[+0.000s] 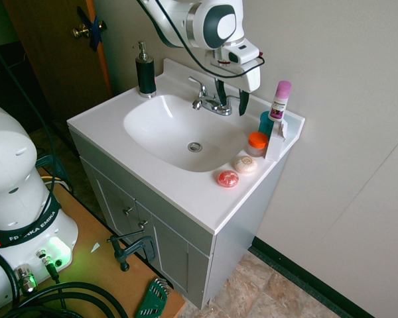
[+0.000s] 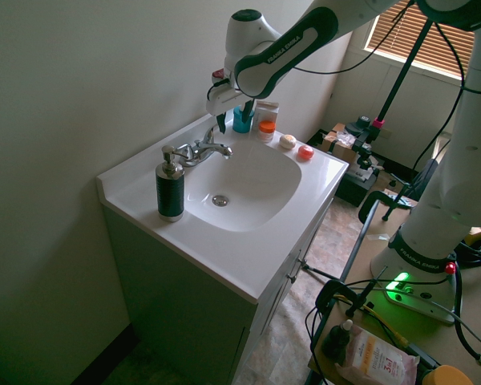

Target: Turn off the cold water

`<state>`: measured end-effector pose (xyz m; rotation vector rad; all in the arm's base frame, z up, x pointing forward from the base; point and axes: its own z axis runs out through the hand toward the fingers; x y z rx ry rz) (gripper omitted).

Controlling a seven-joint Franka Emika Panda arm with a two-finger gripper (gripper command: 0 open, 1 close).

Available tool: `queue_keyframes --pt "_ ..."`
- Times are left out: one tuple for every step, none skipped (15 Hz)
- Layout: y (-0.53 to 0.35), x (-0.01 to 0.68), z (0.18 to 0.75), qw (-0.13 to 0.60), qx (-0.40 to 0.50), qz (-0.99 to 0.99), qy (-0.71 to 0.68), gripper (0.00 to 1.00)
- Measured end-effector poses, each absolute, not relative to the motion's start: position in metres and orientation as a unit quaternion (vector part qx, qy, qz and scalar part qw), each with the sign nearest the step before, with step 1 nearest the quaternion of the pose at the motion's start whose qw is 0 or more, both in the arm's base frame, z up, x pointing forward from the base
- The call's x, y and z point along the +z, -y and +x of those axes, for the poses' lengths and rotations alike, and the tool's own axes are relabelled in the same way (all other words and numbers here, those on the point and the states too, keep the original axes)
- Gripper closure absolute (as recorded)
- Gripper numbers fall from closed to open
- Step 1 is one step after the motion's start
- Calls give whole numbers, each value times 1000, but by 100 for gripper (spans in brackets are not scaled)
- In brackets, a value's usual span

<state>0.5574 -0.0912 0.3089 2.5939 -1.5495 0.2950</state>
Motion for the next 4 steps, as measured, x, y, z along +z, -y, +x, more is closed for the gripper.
queue_keyframes --pt "86 315 538 46 83 858 504 0" --pt "79 322 520 38 70 864 498 0" --pt "72 331 503 30 57 869 490 0" --pt "64 338 487 25 49 874 483 0"
